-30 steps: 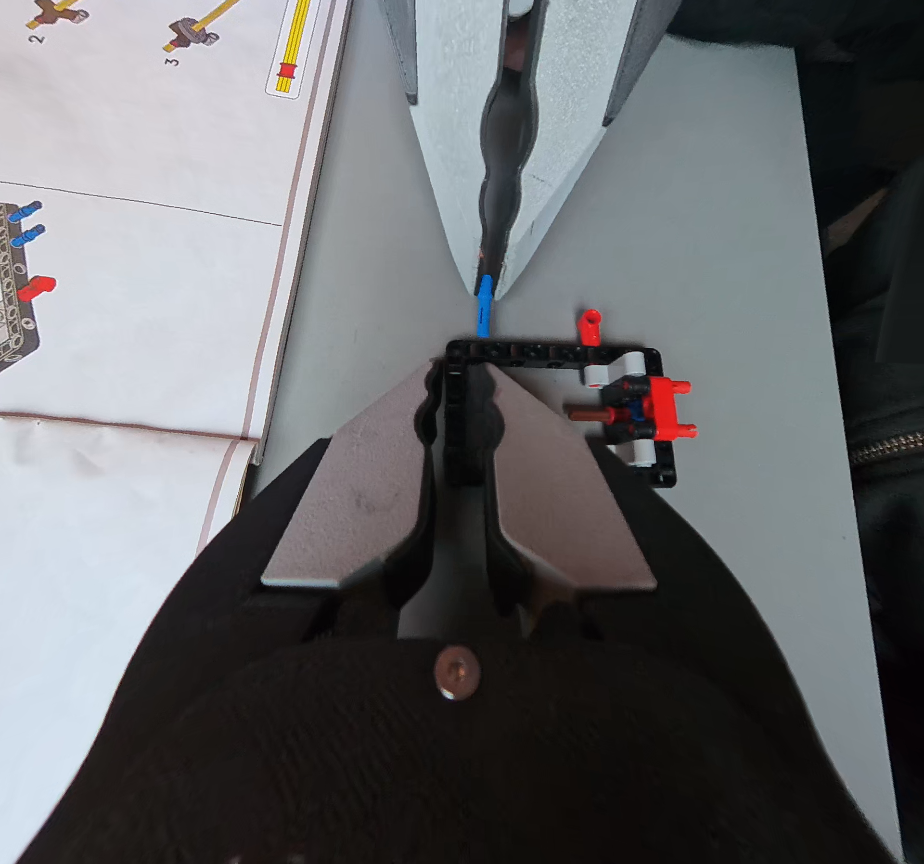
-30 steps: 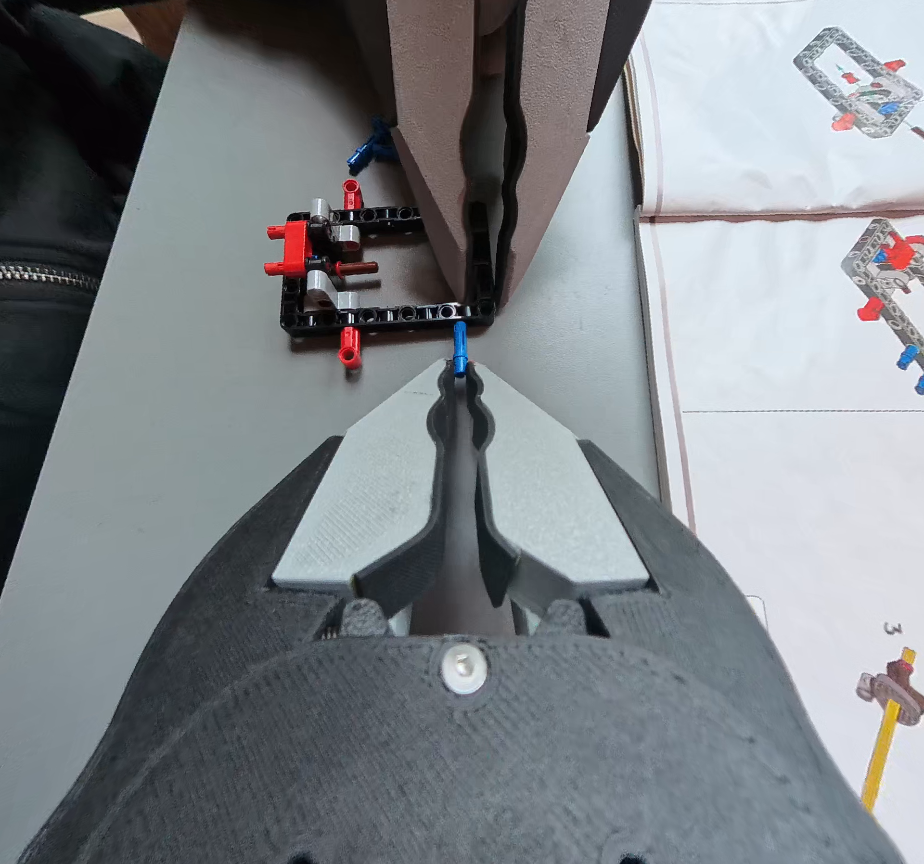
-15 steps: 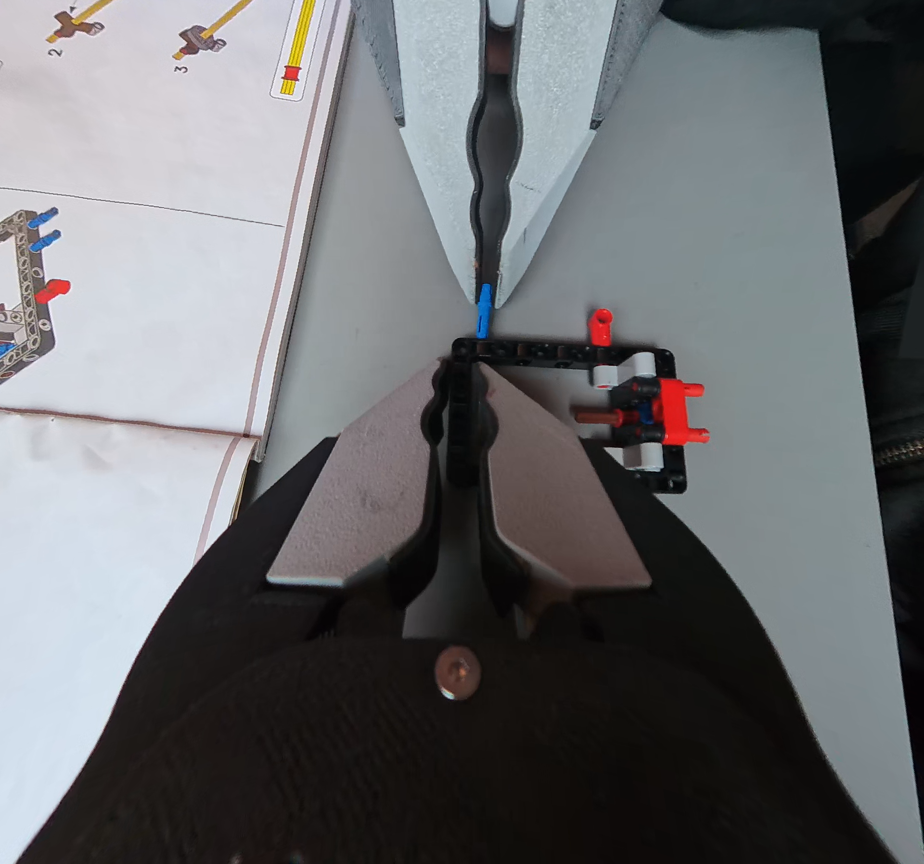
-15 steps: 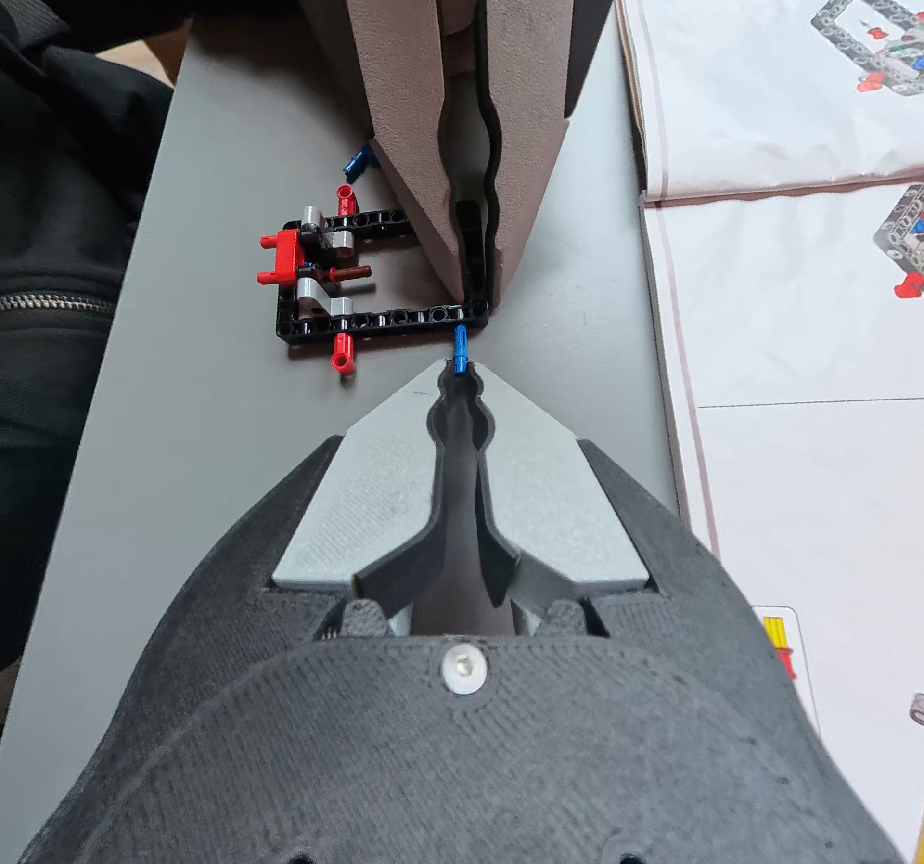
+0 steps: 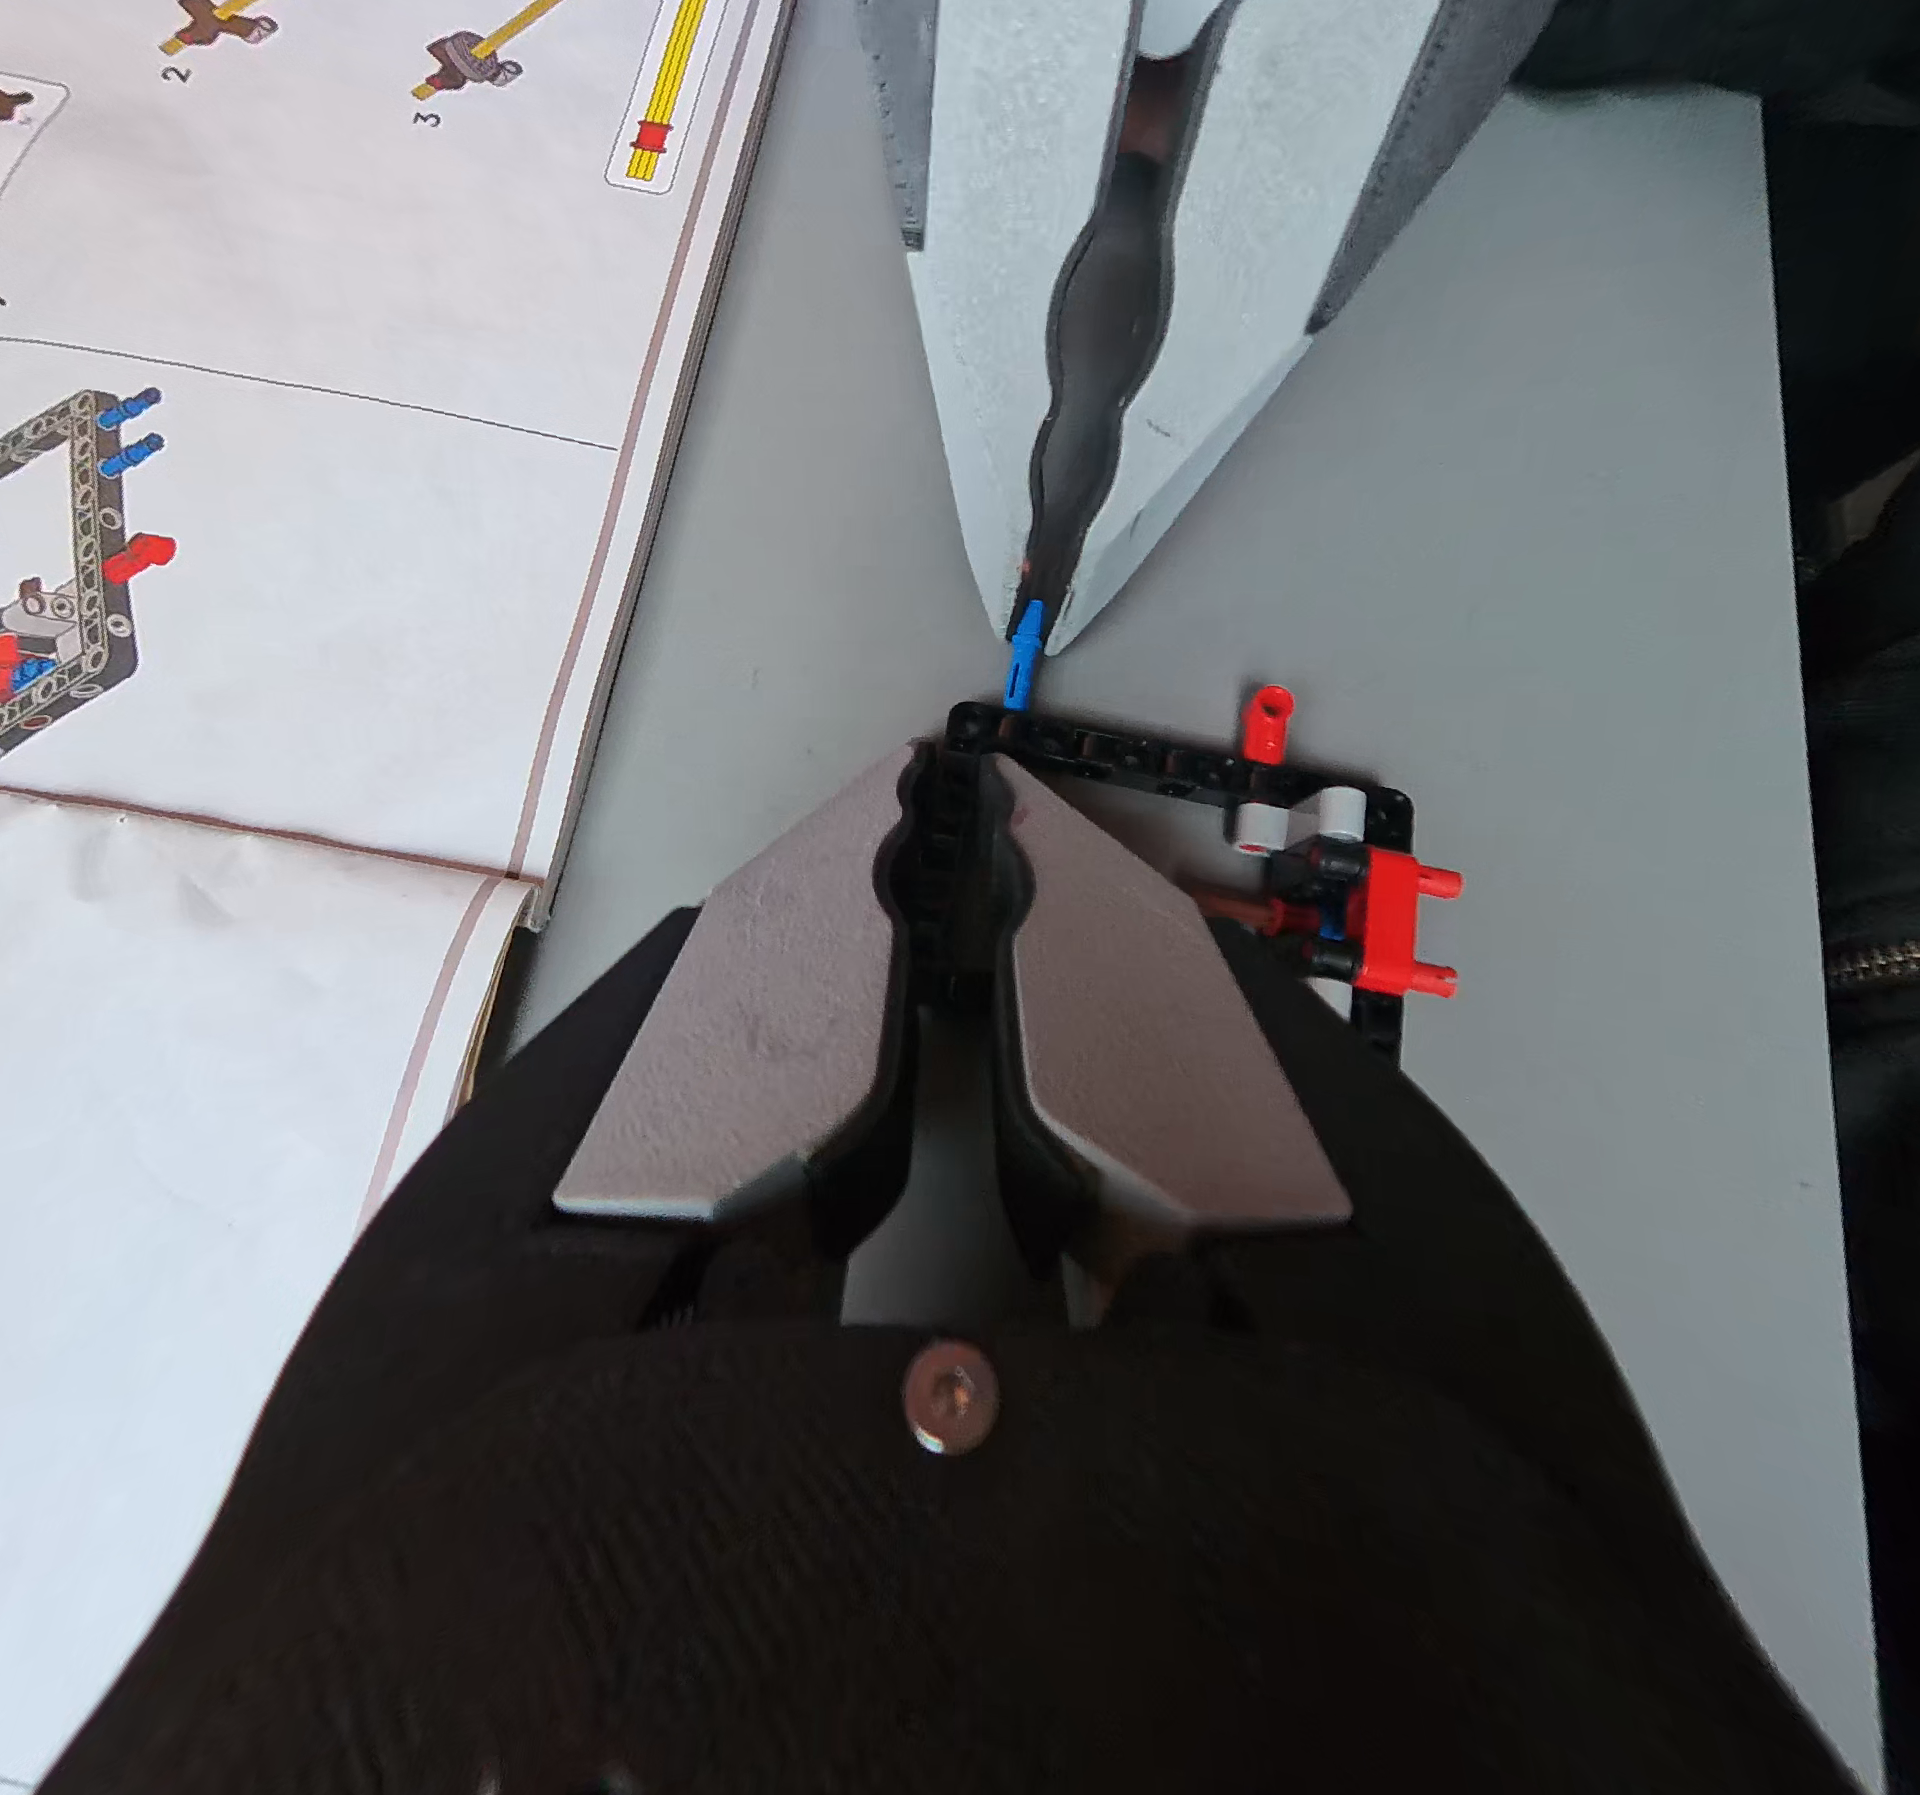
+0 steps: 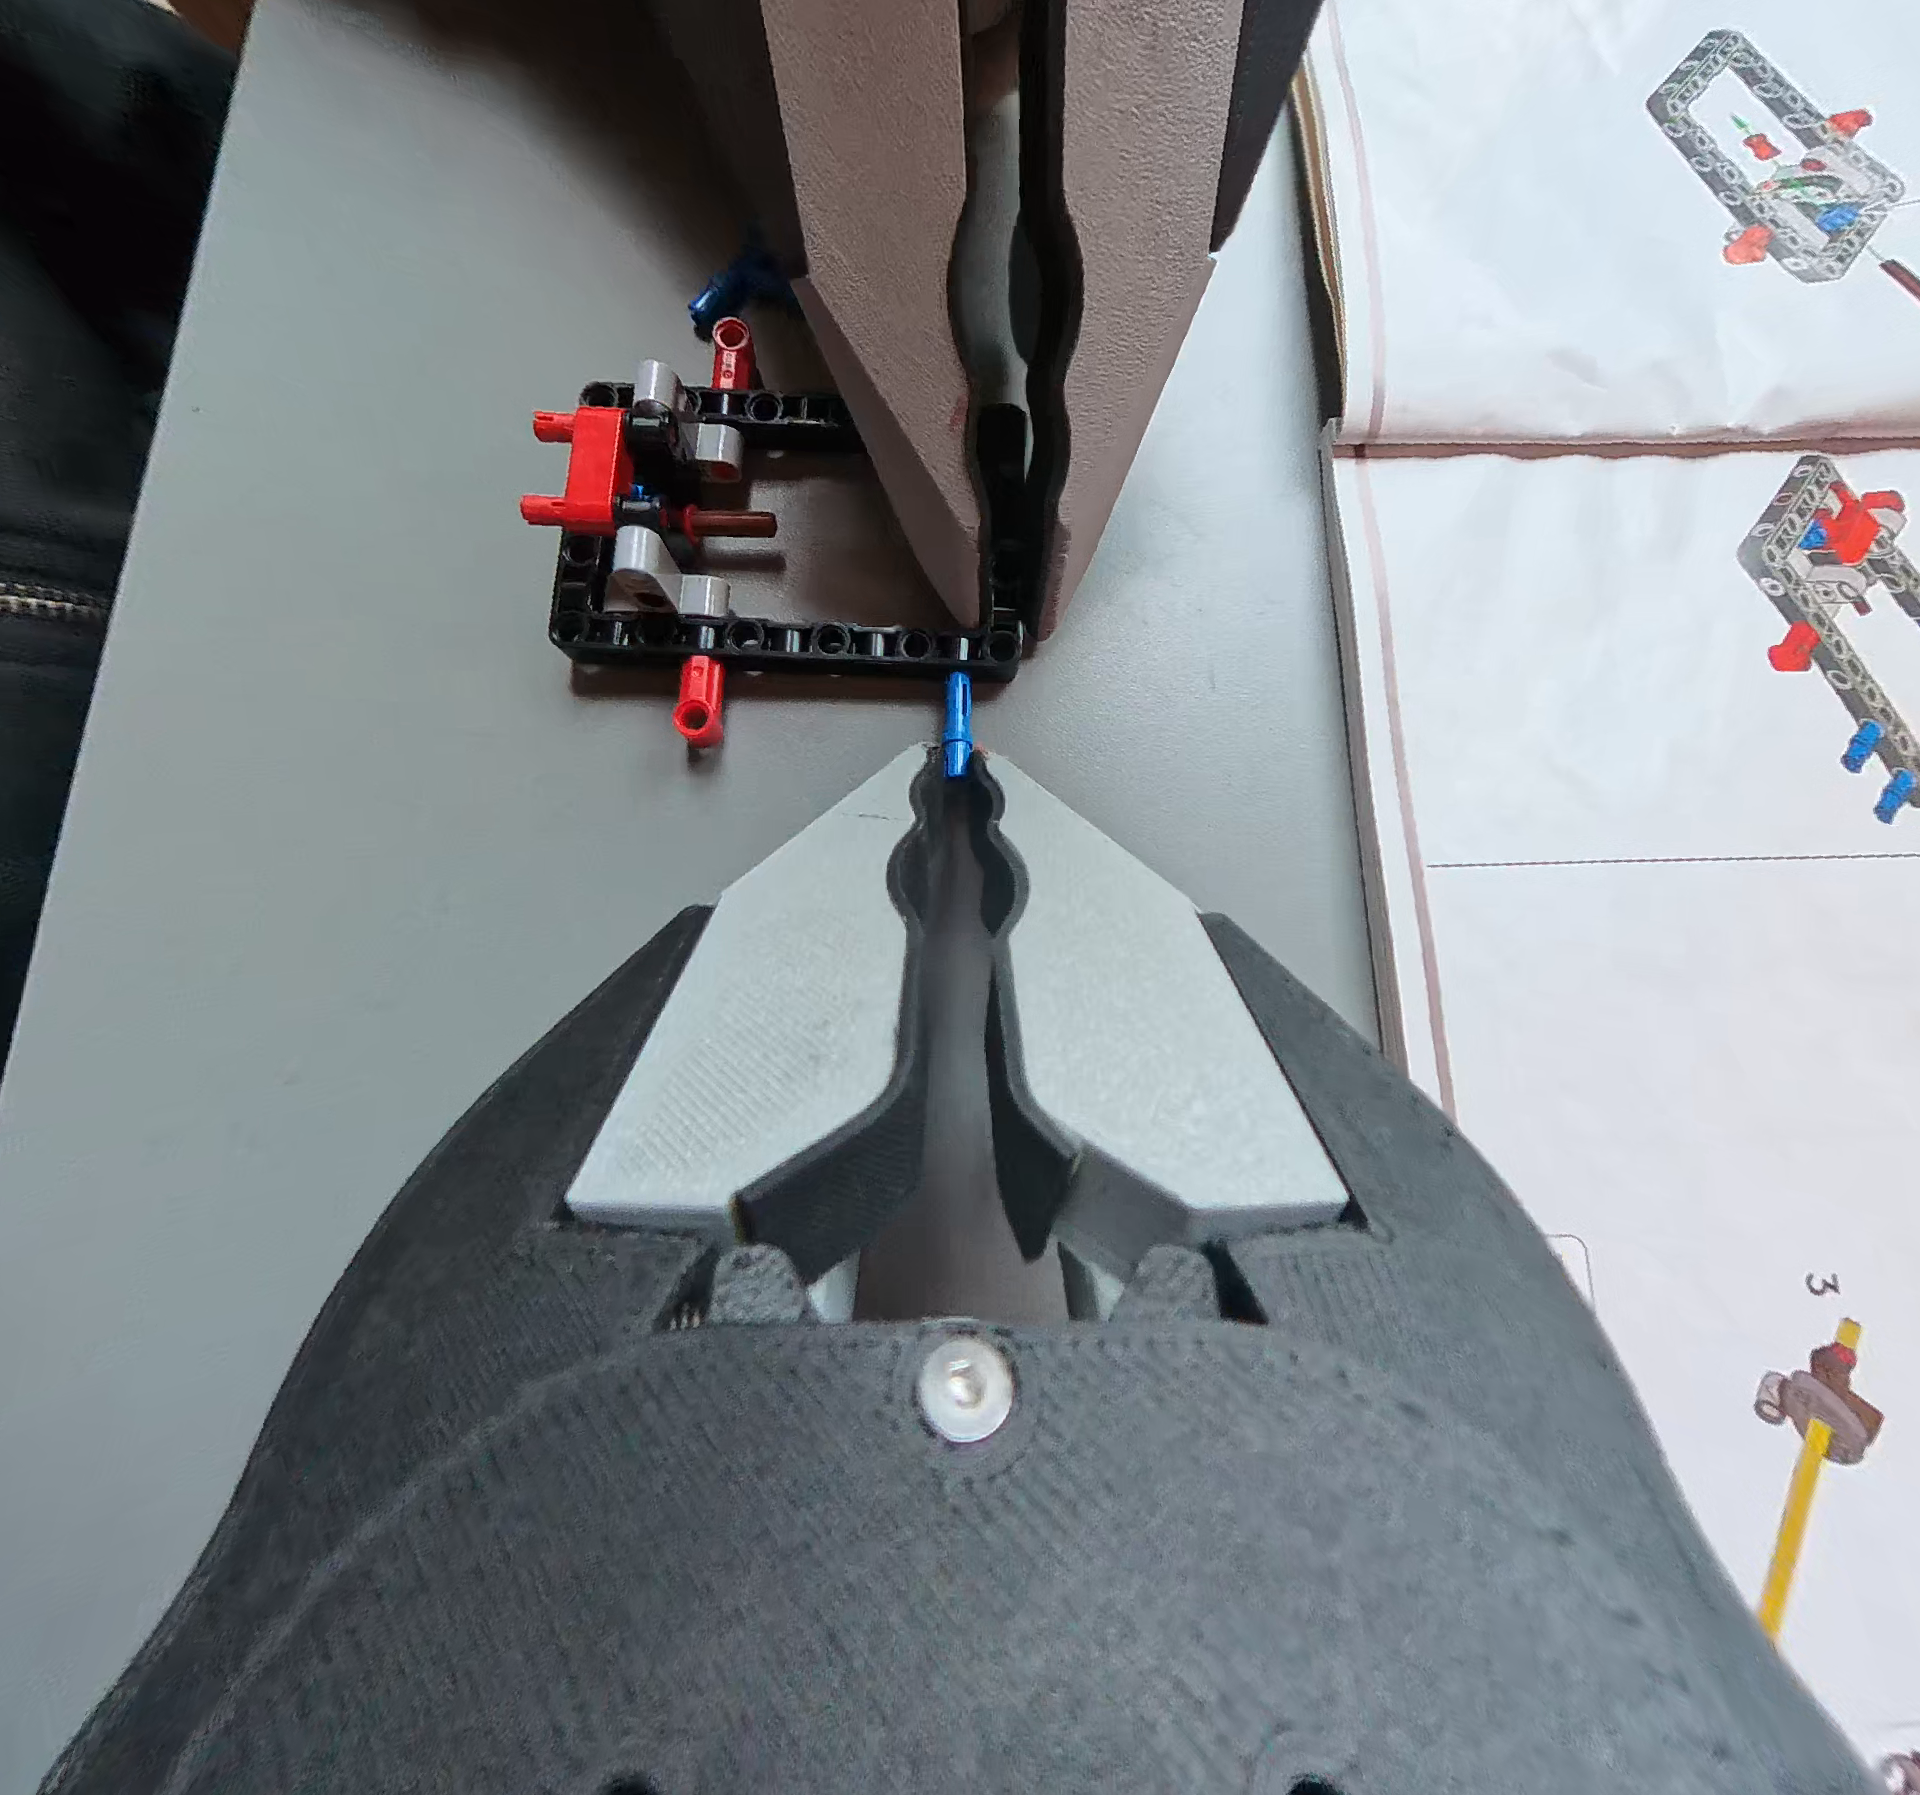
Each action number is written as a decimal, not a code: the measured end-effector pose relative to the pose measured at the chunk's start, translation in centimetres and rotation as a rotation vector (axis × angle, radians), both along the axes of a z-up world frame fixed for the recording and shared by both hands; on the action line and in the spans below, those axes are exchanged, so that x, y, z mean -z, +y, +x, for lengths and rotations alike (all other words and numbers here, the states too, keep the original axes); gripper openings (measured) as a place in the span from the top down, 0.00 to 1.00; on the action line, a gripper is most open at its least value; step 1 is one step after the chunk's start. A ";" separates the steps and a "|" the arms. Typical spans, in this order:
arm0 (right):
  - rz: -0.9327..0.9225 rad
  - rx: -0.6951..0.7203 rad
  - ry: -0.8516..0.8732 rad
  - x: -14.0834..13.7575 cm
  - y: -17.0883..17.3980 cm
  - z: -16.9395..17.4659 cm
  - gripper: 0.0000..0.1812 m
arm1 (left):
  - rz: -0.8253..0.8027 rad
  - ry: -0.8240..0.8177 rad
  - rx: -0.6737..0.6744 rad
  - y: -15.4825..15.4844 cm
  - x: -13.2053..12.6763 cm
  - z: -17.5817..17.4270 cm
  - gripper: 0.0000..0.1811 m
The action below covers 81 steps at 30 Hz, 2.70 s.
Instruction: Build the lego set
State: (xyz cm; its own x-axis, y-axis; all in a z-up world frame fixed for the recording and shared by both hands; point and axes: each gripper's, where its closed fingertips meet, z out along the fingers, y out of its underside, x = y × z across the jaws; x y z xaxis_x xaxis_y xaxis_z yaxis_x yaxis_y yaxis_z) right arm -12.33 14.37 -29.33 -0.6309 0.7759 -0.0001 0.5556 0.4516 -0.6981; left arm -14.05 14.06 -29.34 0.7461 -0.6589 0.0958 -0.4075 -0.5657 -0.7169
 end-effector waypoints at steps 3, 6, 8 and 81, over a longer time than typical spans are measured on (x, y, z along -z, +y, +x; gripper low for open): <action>0.036 0.049 -0.007 0.0 0.1 -0.2 0.99 | -0.004 -0.004 -0.033 0.0 0.0 -0.2 0.97; -0.055 0.116 -0.042 0.0 0.1 -0.4 0.99 | 0.001 0.001 -0.062 0.0 0.0 -0.4 0.97; -0.138 0.139 -0.078 0.0 0.0 -0.4 0.99 | 0.007 0.009 -0.073 0.0 0.0 -0.5 0.96; -0.423 0.097 -0.135 -1.7 -0.4 -0.2 0.99 | 0.185 0.253 0.022 0.1 -1.2 0.8 1.00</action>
State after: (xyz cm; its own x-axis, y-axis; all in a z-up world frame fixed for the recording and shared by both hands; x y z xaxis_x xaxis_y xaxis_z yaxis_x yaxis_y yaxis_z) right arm -12.56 13.95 -27.58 -0.5281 0.7450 -0.4076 0.6801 0.0836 -0.7283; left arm -13.22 14.20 -28.14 0.7166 -0.6638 -0.2141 -0.5966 -0.4245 -0.6810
